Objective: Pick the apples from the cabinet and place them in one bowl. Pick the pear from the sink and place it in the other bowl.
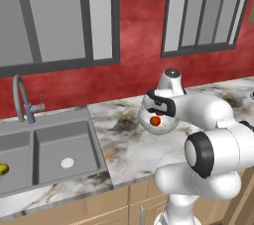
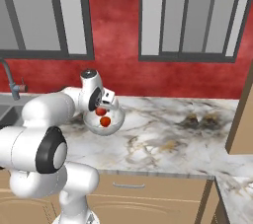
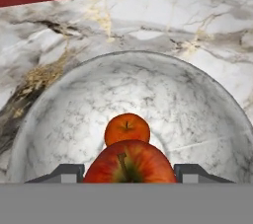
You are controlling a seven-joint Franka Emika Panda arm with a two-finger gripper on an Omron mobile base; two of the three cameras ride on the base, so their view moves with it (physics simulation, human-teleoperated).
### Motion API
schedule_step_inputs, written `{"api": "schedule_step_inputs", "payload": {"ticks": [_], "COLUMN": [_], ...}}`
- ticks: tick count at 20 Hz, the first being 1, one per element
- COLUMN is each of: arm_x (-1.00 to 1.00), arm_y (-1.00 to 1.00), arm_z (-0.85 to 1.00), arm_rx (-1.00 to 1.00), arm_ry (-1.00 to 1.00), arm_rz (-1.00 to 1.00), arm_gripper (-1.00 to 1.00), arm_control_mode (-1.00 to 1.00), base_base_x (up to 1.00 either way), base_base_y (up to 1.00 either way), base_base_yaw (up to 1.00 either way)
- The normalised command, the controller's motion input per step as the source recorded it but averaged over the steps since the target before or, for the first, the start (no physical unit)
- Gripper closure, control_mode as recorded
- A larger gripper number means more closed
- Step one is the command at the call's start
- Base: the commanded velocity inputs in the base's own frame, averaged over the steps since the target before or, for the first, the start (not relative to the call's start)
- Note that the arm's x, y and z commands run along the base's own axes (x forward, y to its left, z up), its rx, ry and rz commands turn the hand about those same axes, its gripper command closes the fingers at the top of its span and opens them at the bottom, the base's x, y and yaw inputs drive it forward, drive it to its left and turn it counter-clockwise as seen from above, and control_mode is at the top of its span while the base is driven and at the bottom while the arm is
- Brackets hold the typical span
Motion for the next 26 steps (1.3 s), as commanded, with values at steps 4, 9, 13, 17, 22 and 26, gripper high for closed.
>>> {"api": "schedule_step_inputs", "payload": {"ticks": [4, 9, 13, 17, 22, 26], "arm_x": [0.00, 0.00, 0.00, 0.01, 0.04, 0.16], "arm_y": [0.00, 0.00, 0.00, 0.00, 0.00, 0.00], "arm_z": [-0.09, -0.21, -0.22, -0.13, -0.04, 0.00], "arm_rx": [0.00, 0.00, -0.01, -0.01, -0.01, -0.01], "arm_ry": [0.00, 0.00, 0.00, 0.00, 0.00, 0.00], "arm_rz": [0.00, 0.00, 0.00, 0.00, 0.00, 0.00], "arm_gripper": [1.00, 1.00, 1.00, 1.00, 1.00, 1.00], "arm_control_mode": [-1.00, -1.00, -1.00, -1.00, -1.00, -1.00], "base_base_x": [0.00, 0.00, 0.00, 0.00, 0.00, 0.00], "base_base_y": [0.00, 0.00, 0.00, 0.00, 0.00, 0.00], "base_base_yaw": [0.00, 0.00, 0.00, 0.00, 0.00, 0.00]}}
